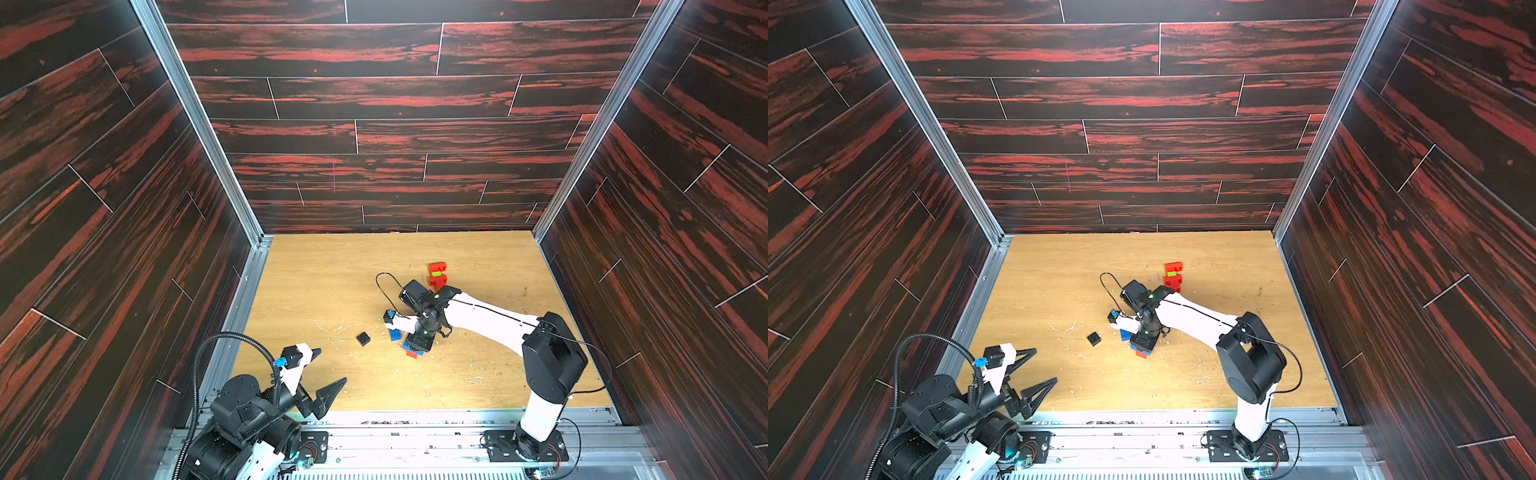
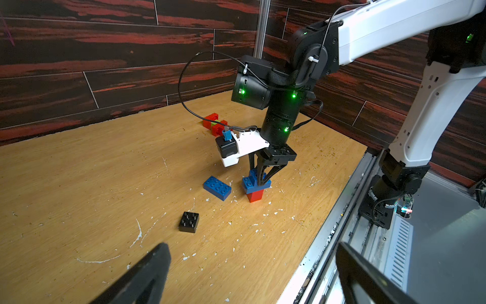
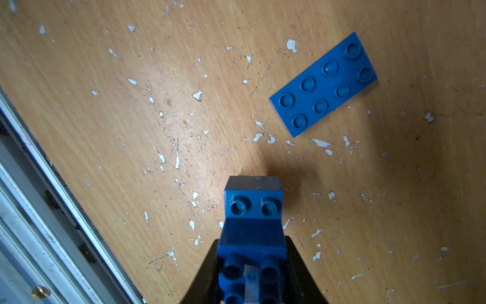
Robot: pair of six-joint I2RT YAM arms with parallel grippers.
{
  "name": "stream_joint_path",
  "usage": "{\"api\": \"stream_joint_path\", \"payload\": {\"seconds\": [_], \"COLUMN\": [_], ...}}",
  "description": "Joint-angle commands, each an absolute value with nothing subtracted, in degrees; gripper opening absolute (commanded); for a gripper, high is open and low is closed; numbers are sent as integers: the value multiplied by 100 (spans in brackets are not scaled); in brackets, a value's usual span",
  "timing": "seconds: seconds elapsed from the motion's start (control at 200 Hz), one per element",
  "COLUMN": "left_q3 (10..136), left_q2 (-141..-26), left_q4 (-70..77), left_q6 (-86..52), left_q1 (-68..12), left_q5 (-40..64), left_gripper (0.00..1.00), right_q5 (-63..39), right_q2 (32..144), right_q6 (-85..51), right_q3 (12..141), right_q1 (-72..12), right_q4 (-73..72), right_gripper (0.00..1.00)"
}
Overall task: Assemble the letter f with lego
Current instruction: Assemble the lego brick with the lego brick.
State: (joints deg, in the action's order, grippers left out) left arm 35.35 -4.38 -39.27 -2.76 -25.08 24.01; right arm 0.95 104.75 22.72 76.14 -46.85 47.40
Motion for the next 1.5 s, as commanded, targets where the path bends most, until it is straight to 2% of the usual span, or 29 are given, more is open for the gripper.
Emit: {"api": "stream_joint_path", "payload": {"seconds": [0.0, 0.276, 0.506, 0.591, 0.972, 1.032, 1.067, 1.102, 1.498], "left_q3": [3508, 3520, 3515, 3514, 3524, 3520, 3520, 3519, 3520], "left_q2": [-461, -445, -431, -423, -393, -392, -395, -394, -382], "left_q4": [-3946, -3957, -3961, -3964, -3966, -3969, -3970, -3973, -3972], "left_q6": [-176, -176, -163, -165, -158, -158, -157, -158, -154], "left_q1": [-2493, -2490, -2492, -2488, -2492, -2492, -2489, -2493, -2491], "left_q5": [2465, 2465, 2470, 2479, 2492, 2490, 2494, 2487, 2509], "left_gripper": [100, 100, 100, 100, 100, 100, 100, 100, 100], "right_q5": [576, 549, 411, 385, 504, 550, 580, 577, 256], "right_q2": [11191, 10887, 10863, 10859, 10875, 10859, 10835, 10803, 10274], "right_q6": [2116, 2295, 2349, 2325, 2254, 2257, 2245, 2253, 2056], "right_q3": [6980, 7096, 7541, 7673, 7962, 7997, 8007, 8032, 8479], "right_q1": [-4699, -4711, -4703, -4707, -4683, -4685, -4689, -4687, -4702], "right_q4": [4740, 4674, 4918, 5009, 5230, 5225, 5199, 5186, 5334], "right_gripper": [18, 22, 32, 38, 42, 45, 54, 56, 58]}}
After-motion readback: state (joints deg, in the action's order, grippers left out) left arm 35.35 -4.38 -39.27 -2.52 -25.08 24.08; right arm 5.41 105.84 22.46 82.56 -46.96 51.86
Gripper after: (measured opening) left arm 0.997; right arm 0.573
